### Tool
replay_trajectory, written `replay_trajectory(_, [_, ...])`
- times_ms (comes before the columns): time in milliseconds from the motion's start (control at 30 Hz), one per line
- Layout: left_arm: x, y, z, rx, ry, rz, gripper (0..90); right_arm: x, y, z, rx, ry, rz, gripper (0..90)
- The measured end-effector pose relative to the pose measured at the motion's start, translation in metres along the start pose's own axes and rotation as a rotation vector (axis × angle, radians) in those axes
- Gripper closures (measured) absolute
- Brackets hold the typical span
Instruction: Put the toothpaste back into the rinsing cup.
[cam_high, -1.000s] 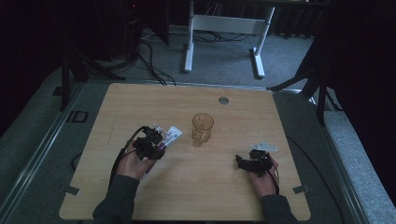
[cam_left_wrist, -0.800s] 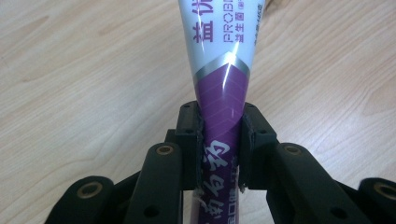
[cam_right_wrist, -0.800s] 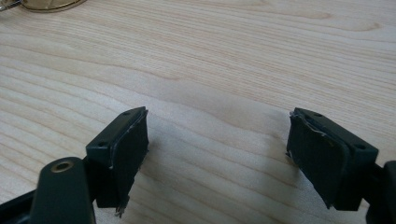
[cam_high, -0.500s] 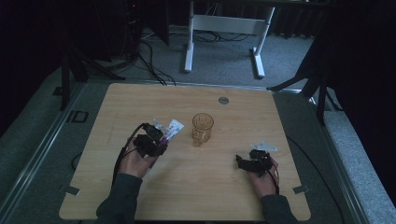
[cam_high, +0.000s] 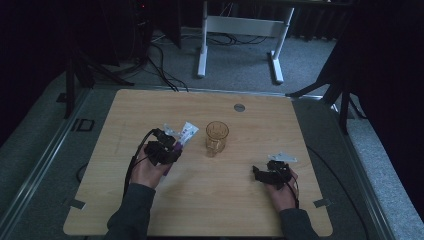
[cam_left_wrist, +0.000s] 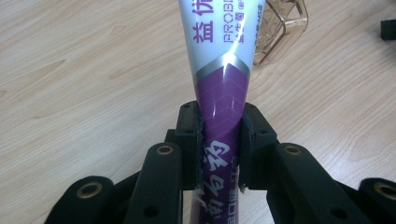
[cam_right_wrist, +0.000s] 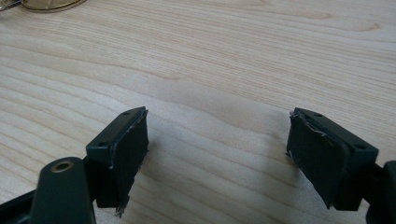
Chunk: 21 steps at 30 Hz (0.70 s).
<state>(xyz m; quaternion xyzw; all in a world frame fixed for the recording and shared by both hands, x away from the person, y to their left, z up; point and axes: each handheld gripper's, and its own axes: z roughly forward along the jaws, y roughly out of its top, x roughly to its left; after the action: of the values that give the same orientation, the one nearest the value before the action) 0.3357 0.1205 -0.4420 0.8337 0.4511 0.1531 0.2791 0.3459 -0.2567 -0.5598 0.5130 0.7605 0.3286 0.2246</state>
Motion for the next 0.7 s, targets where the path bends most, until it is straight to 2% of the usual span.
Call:
replay_trajectory(567, [-0.0007, 0.0058, 0.0001, -0.067, 0.000, -0.006, 72.8, -0.0001, 0.0000, 0.0001, -0.001, 0.000, -0.002, 20.5])
replay_trajectory(700, [0.0001, 0.0079, 0.0006, -0.068, -0.003, -0.006, 72.7, -0.0001, 0.0000, 0.0000, -0.001, 0.000, -0.002, 20.5])
